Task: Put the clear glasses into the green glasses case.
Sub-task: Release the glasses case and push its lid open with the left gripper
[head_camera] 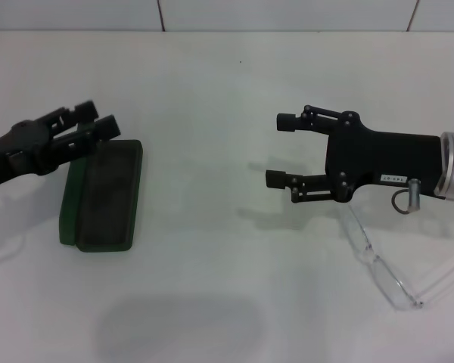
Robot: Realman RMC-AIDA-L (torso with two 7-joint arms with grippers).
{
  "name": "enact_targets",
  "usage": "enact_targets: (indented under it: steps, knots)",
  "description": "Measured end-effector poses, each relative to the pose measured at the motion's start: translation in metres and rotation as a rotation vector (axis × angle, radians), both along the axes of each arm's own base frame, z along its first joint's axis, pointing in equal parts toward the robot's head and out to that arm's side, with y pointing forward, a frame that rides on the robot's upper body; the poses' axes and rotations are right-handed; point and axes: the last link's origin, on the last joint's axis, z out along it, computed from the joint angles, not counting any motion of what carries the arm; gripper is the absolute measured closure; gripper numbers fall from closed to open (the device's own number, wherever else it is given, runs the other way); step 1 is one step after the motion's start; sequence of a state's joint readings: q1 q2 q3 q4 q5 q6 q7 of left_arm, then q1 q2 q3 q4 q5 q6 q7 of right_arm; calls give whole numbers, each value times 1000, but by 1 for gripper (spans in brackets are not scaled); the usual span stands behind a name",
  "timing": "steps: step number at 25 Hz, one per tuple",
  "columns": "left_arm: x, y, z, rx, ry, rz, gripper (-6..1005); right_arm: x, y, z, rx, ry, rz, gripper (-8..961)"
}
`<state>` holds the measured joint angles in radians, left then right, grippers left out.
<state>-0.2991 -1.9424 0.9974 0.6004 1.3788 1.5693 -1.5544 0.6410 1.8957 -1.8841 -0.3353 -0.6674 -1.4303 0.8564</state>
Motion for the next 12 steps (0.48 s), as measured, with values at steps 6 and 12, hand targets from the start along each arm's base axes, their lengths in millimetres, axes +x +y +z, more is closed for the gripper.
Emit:
enact_targets:
  steps: [6,12]
  knots:
    - [-12,8,8,-22,158,149,125,-2,-2,-4,5,-6,18,85]
    - [-28,11,-1,16,231,249,125,-2,-2,-6,14,-9,32,85]
